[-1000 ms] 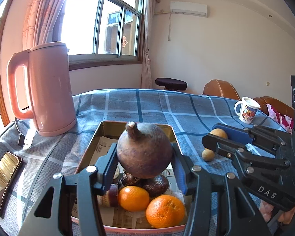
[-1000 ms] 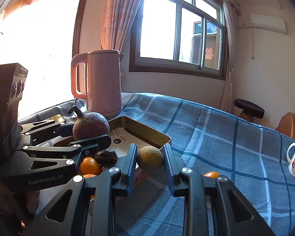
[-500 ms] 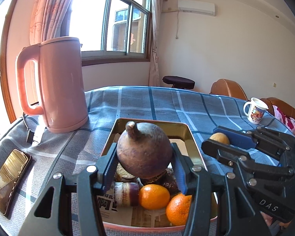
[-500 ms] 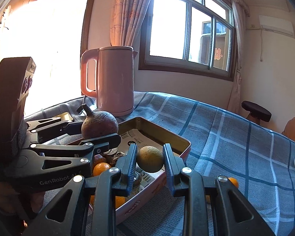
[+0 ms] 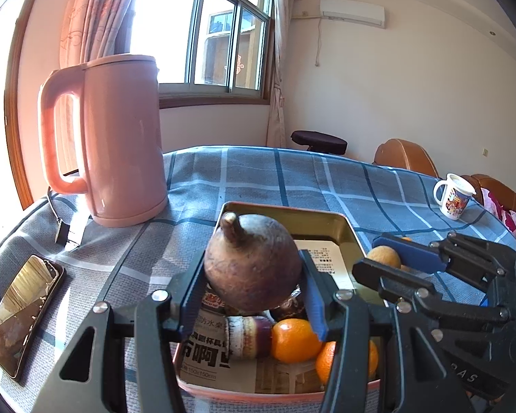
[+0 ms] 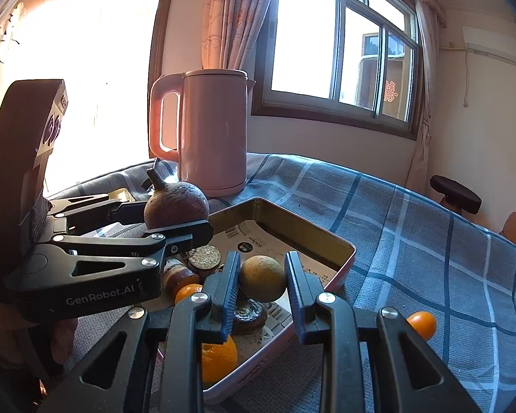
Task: Organize fruits
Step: 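Lower and open the left tool in the tin while the right tool releases the yellow fruit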
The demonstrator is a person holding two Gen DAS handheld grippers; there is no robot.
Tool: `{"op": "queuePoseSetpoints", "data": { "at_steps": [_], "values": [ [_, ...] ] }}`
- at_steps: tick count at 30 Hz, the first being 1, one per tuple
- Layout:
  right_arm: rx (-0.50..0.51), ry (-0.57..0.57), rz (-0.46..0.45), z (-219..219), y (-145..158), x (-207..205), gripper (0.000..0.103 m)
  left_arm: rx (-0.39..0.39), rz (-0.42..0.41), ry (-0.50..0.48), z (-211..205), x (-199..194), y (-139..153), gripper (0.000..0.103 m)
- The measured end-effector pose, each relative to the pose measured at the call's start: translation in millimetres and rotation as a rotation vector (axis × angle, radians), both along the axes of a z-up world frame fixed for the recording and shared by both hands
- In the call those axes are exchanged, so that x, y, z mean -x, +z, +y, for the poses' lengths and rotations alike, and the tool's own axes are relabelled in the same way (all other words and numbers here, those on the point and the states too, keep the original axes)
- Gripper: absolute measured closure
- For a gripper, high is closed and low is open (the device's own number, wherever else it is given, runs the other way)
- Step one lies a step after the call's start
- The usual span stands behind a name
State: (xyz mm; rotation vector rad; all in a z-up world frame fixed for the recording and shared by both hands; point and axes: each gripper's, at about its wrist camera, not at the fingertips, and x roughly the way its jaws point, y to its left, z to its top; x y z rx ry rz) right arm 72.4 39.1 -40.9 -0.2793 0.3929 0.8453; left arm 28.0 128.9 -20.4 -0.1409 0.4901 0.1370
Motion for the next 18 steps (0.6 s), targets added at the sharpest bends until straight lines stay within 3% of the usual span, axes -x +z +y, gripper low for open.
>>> {"op": "queuePoseSetpoints", "data": {
  "at_steps": [18],
  "values": [
    [0.103,0.042,0.057,28.2,-16.1,-4.7,0.074,-0.002,0.039,0.002,2.5,-5.7,-4.3,0.05]
  ]
}}
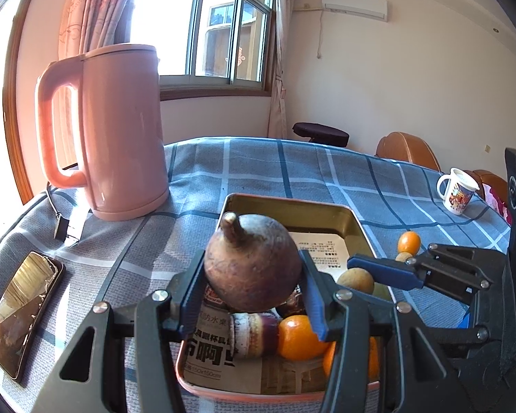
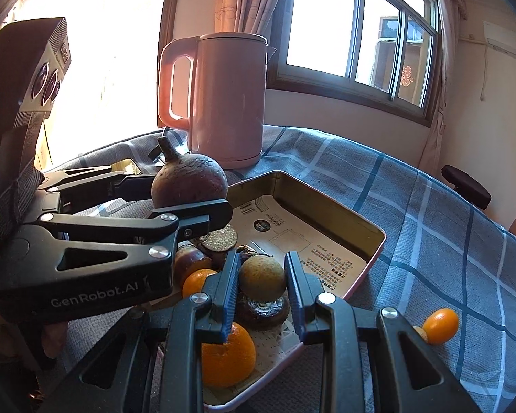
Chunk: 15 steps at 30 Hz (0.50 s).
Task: Organize fruits
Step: 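Lower and open the left tool in the tin while the right tool releases the yellow fruit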
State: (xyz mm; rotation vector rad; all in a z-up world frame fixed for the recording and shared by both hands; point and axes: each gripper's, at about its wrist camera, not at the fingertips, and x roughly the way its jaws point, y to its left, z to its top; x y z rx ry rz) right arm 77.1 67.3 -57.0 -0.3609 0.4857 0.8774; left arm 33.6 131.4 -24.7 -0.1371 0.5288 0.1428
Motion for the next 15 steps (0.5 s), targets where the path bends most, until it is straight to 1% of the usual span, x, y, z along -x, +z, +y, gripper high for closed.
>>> {"op": "queuePoseSetpoints", "data": {
  "at_steps": [4,6,7,8,9,10,13,15],
  "values": [
    [0.01,0.017,0.015,2.7,-1.6,-0.4,0.074,-0.006,0.007,0.006,-0.3,-1.1,-0.2,0.05],
    [0.014,0.018,0.01,3.4,-1.6,0.9,0.074,-0.004,-0.005,0.017,1.3,0.7,0.7,0.048],
    [0.012,0.016,0.007,2.7,-1.2,1.6,0.074,-0.001,-0.016,0.018,2.1,2.5,1.5,0.044],
    [0.009,0.012,0.004,1.0,-0.6,2.6,0.071,-0.001,-0.023,0.02,2.4,3.9,2.2,0.038],
    [0.007,0.007,-0.002,-2.1,0.0,3.4,0.07,-0.005,-0.031,0.028,2.4,5.3,2.8,0.036],
    [0.009,0.0,-0.014,-7.3,0.8,4.3,0.069,-0.009,-0.041,0.036,2.3,7.2,3.8,0.032],
    [-0.003,-0.055,-0.052,-36.9,7.6,0.1,0.069,-0.001,-0.062,0.028,-1.8,9.3,6.8,0.032],
    [-0.033,-0.117,-0.036,-65.1,14.4,-13.5,0.069,-0.003,-0.077,0.015,-10.7,8.5,9.7,0.032]
  ]
}}
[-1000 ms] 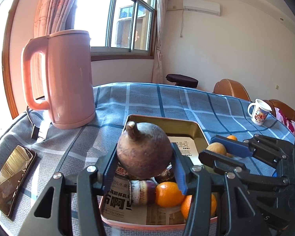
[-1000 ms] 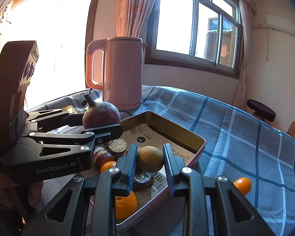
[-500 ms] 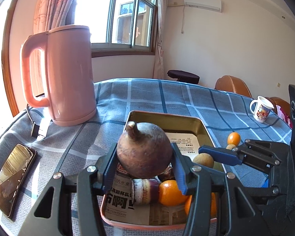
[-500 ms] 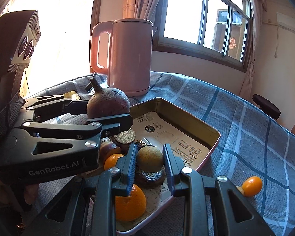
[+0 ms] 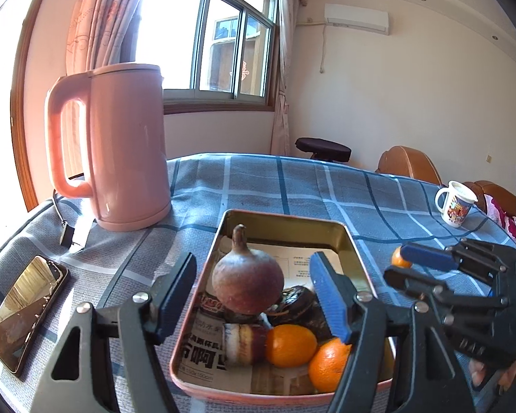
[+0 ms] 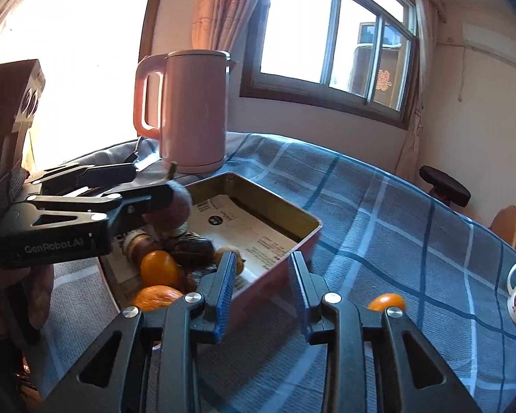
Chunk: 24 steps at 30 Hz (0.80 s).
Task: Organize fruits
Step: 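Lower and open the left tool in the tin while the right tool releases the yellow fruit, then grasp a small orange with the right tool while the left tool grasps a small yellow-brown fruit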
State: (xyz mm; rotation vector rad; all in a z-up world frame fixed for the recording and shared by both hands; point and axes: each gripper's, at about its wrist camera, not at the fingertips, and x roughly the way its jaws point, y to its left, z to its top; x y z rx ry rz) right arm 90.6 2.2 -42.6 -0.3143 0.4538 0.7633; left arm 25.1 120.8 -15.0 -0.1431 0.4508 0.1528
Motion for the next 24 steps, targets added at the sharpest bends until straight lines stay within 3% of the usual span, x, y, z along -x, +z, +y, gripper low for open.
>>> {"op": "queuePoseSetpoints", "data": {
  "at_steps": [4,7,12,18,20,22,24],
  "values": [
    [-0.06,-0.208,0.066,-53.2,5.4,-46.4,0.057,-0.019,-0.023,-0.05,-30.2,-5.8,6.3,0.025],
    [-0.082,-0.284,0.154,-73.3,-2.9,-76.0,0.052,-0.053,-0.029,-0.098,-55.5,-12.8,9.4,0.023],
    [-0.046,-0.263,0.246,-65.6,-21.7,-97.0,0.052,-0.082,-0.008,-0.115,-69.0,-24.3,6.9,0.023],
    [-0.048,-0.247,0.352,-62.0,-34.8,-111.5,0.052,-0.039,0.005,-0.052,-48.4,-28.4,10.9,0.021],
    [-0.062,-0.235,0.401,-62.0,-39.7,-116.4,0.054,-0.054,-0.002,-0.064,-55.7,-27.8,12.9,0.015],
    [-0.083,-0.238,0.424,-66.0,-41.1,-118.4,0.061,-0.075,-0.007,-0.099,-68.7,-28.8,15.1,0.015],
    [-0.093,-0.228,0.429,-69.0,-41.0,-115.9,0.061,-0.098,-0.01,-0.139,-83.8,-31.3,16.8,0.015]
  ]
}}
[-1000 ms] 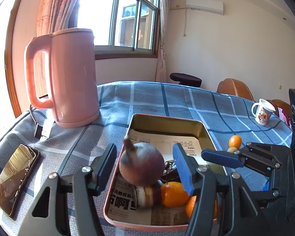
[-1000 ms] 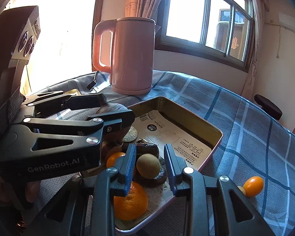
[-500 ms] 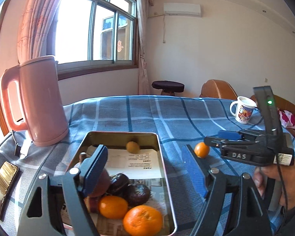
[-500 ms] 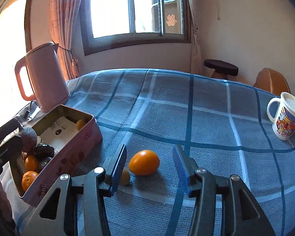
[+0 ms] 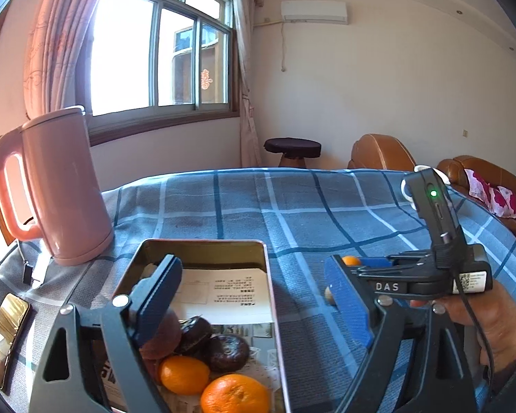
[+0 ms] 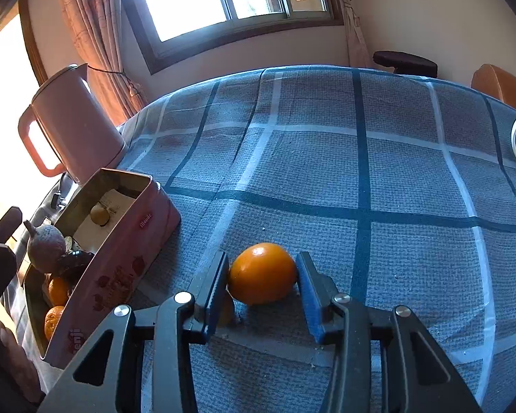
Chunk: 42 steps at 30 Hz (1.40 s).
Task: Organize fruits
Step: 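Grasp a small orange with the right tool while the left tool grasps a small yellow-brown fruit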
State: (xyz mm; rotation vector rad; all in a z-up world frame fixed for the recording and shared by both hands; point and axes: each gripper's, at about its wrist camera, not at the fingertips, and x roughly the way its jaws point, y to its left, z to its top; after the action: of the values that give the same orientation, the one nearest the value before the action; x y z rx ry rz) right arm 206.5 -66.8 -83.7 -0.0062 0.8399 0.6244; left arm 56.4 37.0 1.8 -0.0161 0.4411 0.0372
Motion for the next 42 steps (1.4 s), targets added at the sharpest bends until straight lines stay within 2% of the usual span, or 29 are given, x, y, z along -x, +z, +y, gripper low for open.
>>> {"op": "queuePoseSetpoints", "data": {
  "at_steps": [2,5,10,13,15,17,23,27,30,31,36,42],
  "values": [
    [-0.006,0.0,-0.019,-3.2,2.9,5.3,0.061,-0.024,0.006,-0.029,-14.7,-4.6,0.5,0.015],
    [0.032,-0.047,-0.103,-16.3,11.7,15.7,0.061,-0.039,0.029,-0.065,-31.1,-13.8,-2.0,0.015],
    [0.045,-0.148,-0.162,-61.3,18.9,17.1,0.061,-0.054,0.116,-0.143,-59.5,-37.8,-13.2,0.017],
    [0.035,-0.186,-0.182,-84.1,21.6,19.2,0.061,-0.074,0.183,-0.171,-76.1,-55.4,-23.6,0.029],
    [0.018,-0.194,-0.19,-94.6,23.6,20.7,0.061,-0.088,0.223,-0.193,-85.4,-66.7,-30.0,0.032],
    [-0.002,-0.193,-0.193,-102.5,25.0,22.0,0.061,-0.095,0.269,-0.205,-91.2,-77.8,-36.6,0.045],
    [-0.002,-0.186,-0.206,-99.9,26.8,24.3,0.061,-0.124,0.392,-0.211,-98.2,-99.8,-59.1,0.052],
    [0.028,-0.181,-0.226,-93.5,27.4,27.5,0.061,-0.126,0.399,-0.205,-98.8,-100.8,-60.8,0.054],
    [0.028,-0.181,-0.236,-93.4,28.3,29.0,0.061,-0.133,0.386,-0.206,-97.7,-97.5,-59.5,0.072],
    [0.026,-0.183,-0.238,-94.1,28.4,29.2,0.061,-0.128,0.382,-0.214,-96.8,-95.7,-59.0,0.074],
    [0.013,-0.185,-0.252,-96.5,30.1,31.6,0.061,-0.079,0.35,-0.241,-91.9,-86.2,-53.4,0.074],
    [-0.006,-0.169,-0.305,-96.8,35.1,41.2,0.061,-0.037,0.238,-0.255,-86.0,-66.1,-38.9,0.074]
  ]
}}
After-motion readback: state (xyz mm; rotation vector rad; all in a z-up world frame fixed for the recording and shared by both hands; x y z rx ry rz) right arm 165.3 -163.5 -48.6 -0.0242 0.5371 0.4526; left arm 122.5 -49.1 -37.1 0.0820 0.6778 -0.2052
